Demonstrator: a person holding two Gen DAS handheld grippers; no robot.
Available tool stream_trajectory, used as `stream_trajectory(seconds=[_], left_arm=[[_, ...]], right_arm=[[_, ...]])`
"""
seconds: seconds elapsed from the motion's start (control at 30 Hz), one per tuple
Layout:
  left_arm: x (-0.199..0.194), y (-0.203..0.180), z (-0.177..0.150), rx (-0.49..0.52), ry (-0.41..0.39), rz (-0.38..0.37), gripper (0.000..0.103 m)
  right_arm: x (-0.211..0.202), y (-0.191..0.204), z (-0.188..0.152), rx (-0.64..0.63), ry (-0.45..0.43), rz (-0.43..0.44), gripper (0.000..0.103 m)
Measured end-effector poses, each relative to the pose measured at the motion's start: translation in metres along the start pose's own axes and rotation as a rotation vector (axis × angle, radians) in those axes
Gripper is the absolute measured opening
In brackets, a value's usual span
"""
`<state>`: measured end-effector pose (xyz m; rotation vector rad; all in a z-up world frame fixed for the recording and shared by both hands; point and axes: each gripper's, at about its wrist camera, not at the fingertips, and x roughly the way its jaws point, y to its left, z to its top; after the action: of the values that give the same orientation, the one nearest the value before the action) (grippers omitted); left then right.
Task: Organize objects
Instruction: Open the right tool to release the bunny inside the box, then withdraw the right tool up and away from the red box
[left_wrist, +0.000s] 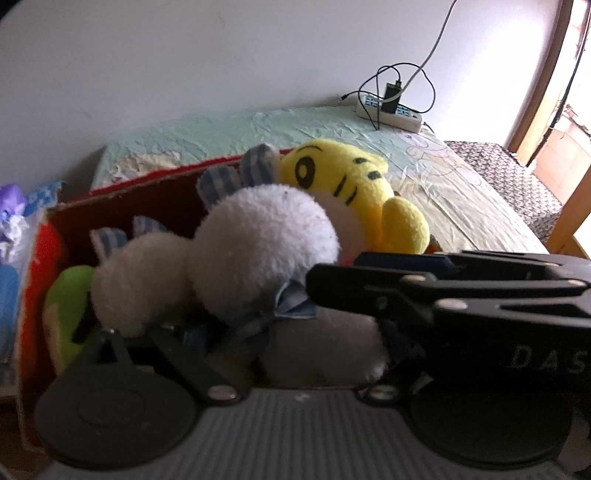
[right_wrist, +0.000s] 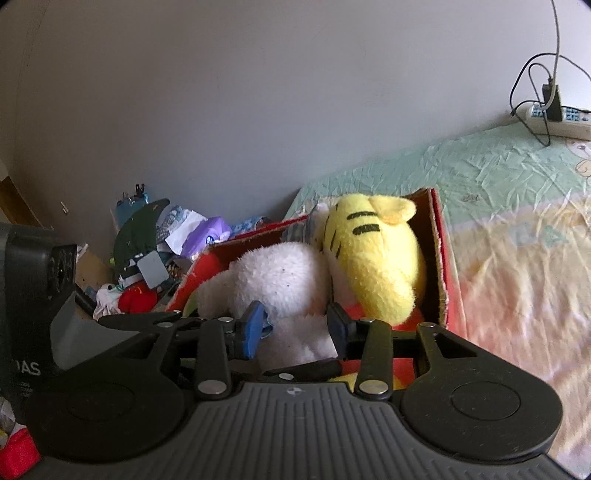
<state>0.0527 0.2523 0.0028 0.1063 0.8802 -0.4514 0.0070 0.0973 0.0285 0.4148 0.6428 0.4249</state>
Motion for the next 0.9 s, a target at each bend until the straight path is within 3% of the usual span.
stream_trajectory(seconds=[0.33, 0.5, 0.9], left_arm=[[-0.020, -0.018, -0.005, 0.023, -0.004, 0.138, 0.088], [-0.028, -0.031, -0.003, 0.038, 0.004, 0.189, 0.088], [-0.041, -0.074, -0.001, 0.096, 0.000, 0.222, 0.088]], right_arm=[[-0.028, 0.001, -0.002, 0.030, -0.057, -0.077, 0.043], [-0.042, 0.004, -0.003, 0.037, -0.088, -0.191, 0.043], [-0.075, -0.021, -0.015, 0.131, -0.089, -0.393, 0.043]])
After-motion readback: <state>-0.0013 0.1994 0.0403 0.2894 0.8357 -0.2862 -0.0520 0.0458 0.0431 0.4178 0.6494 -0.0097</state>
